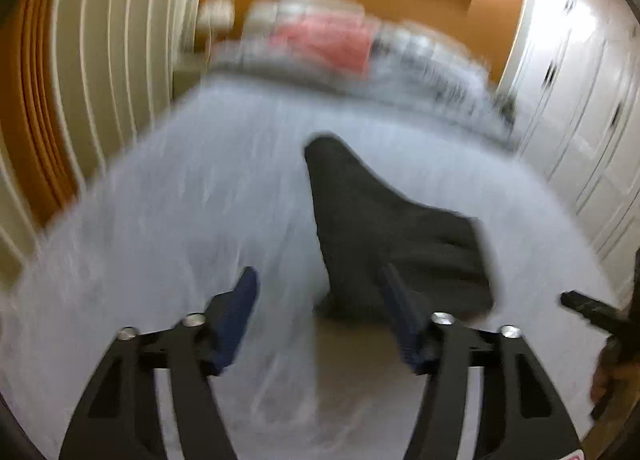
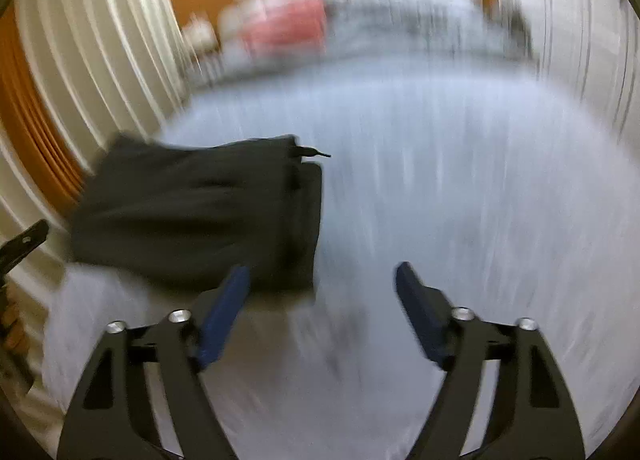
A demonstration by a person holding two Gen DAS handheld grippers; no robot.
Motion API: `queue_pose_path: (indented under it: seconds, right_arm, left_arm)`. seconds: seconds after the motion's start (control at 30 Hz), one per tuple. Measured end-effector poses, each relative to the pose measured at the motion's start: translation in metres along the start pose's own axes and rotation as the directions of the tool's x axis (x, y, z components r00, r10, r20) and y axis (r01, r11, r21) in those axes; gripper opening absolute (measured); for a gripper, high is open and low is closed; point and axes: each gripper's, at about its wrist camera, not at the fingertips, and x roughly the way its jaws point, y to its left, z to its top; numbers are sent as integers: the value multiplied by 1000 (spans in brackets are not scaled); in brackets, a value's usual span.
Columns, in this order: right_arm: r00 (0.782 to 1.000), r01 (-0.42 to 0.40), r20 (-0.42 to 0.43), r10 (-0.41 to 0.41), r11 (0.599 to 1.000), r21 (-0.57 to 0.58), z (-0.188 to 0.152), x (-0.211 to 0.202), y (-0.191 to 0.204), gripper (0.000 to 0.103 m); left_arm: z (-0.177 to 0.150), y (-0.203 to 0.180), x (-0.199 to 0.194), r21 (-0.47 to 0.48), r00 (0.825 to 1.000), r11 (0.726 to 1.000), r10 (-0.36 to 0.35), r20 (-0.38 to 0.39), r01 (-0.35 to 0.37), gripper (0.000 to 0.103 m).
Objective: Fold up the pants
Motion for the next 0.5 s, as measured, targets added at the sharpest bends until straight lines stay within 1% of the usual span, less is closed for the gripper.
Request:
queue_pose_path:
  seconds: [0.03,0.07,0.1,0.13,0.17,0.2,0.23,0.27,0.33,0.37,0.43,0.47,0.5]
  right_arm:
    - [1000,-3,-20,4,1000,16,-15,10,-16,69]
    - [1000,-5,-27,6,1000,24,-18,14,-24,70]
    - [999,-15,-32,16,999,35,-19,14,-29,71]
    - [999,-35,-34,37,998,52,-14,17,-34,74]
    - [997,-71,-28,73,994,80,-6,19,-37,82]
    - [994,-105,-15,108,989,103,0,20,-34,88]
    - [991,-128,-10,130,985,116,-2,23,-25,88]
    - [985,-167,-14,170,975,145,8,34,-23,89]
    - [977,-202,-34,211,963,178,18,52,-14,91]
    - [976,-202,-47,215,959,199,23,64,-10,92]
    - [973,-196,-81,217,956,219,26,87,-1,92]
    - [971,-184,-110,214,955,234,26,102,1,92]
    - [966,-186,-131,224,950,250,23,112,3,92]
  left_arm:
    - [-11,7,11,-12,1000,1000,0,-23,0,56]
    - [-23,16,23,-32,999,999,6,-38,-8,56]
    - [-25,21,29,-46,999,999,2,-41,-4,56]
    - [-26,26,36,-69,999,998,-4,-45,1,57]
    - [-26,29,42,-88,999,996,-13,-49,8,58]
    - [-22,30,50,-117,998,993,-36,-54,30,59]
    - [-20,30,57,-142,996,989,-58,-63,49,61]
    - [-19,33,67,-166,994,984,-78,-73,65,62]
    - [-12,34,83,-244,990,965,-121,-75,99,66]
    - [-7,35,85,-274,988,956,-133,-79,106,68]
    - [-4,41,109,-366,976,920,-187,-108,136,68]
    - [-5,44,121,-405,972,905,-197,-125,131,67]
    - [-5,43,124,-419,976,900,-185,-116,121,67]
